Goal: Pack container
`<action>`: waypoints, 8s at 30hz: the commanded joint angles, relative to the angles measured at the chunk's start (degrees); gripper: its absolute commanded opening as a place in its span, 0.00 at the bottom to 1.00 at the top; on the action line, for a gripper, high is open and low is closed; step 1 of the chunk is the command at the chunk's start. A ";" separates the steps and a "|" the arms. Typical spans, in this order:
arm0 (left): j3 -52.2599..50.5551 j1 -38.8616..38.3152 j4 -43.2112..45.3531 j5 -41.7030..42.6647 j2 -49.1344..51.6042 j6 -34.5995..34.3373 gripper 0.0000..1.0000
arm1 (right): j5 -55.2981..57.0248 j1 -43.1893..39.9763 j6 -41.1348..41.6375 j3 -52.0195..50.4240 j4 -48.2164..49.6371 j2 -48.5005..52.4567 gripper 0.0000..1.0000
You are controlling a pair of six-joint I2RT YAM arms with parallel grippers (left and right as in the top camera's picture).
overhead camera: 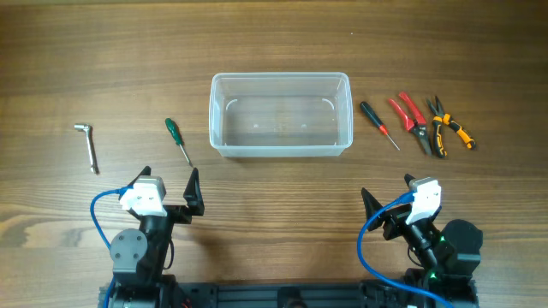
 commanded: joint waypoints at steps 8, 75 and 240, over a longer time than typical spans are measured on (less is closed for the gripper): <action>-0.37 -0.33 0.20 1.09 -0.02 -0.31 1.00 | -0.63 0.35 0.46 0.11 0.13 -0.17 1.00; -0.37 -0.33 0.20 1.09 -0.02 -0.31 1.00 | -0.63 0.35 0.46 0.11 0.13 -0.17 1.00; -0.37 -0.33 0.20 1.09 -0.02 -0.31 1.00 | 31.54 -15.08 4.22 72.98 -29.20 99.12 1.00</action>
